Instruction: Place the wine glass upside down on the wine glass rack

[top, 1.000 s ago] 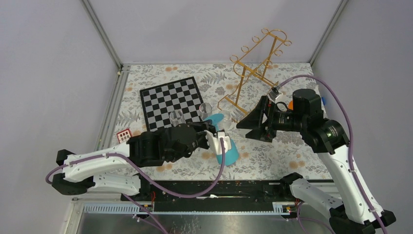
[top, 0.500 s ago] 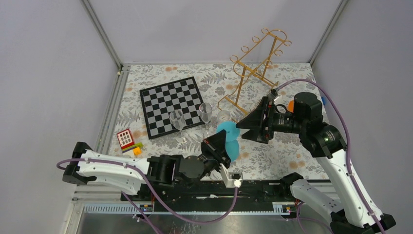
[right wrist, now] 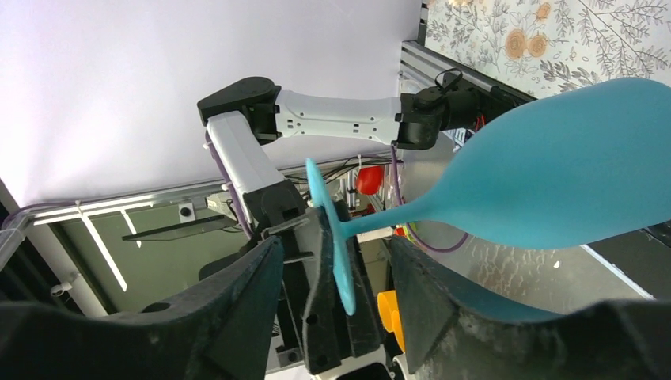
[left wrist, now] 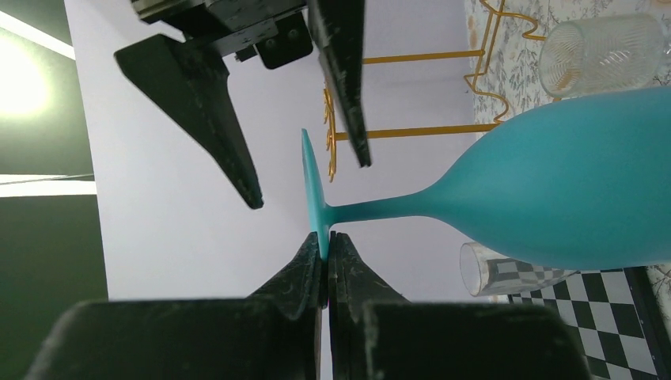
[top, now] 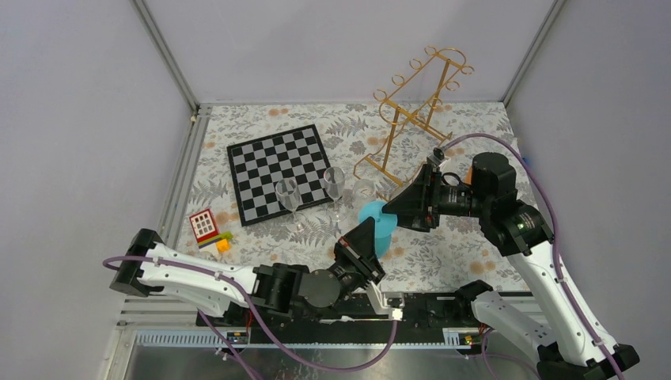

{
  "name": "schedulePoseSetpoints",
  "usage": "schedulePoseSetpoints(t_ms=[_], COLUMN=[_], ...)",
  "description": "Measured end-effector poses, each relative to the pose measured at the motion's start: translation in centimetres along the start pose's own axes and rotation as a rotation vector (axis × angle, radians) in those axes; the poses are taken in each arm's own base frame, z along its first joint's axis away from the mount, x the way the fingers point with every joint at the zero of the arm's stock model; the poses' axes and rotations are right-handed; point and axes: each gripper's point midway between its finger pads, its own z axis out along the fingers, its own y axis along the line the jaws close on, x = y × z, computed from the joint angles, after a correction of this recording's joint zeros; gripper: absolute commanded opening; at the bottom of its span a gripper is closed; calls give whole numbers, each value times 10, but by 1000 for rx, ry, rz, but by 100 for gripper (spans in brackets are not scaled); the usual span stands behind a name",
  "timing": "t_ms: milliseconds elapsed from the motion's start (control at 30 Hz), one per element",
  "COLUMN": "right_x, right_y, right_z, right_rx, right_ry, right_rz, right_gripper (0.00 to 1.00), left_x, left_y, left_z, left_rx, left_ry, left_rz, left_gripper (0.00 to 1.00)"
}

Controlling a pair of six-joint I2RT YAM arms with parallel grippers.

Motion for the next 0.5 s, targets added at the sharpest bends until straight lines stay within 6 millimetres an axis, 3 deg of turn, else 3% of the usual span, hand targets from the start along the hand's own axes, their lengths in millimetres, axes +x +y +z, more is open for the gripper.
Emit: schedulePoseSetpoints(t_ms=[133, 333, 500], right_x=[0, 2, 3], right_y=[4, 0, -4], right_z=[0, 1, 3], right_rx=[-16, -16, -11], right_ry=[4, 24, 33], right_rz=[-5, 5, 9], right_gripper=[36, 21, 0], left_x=[-3, -3, -3], left_y=[-5, -4, -3], left_z=[3, 2, 2], left_rx=[11, 10, 10], left_ry=[5, 7, 11], left_rz=[22, 25, 25], left_gripper=[0, 0, 0])
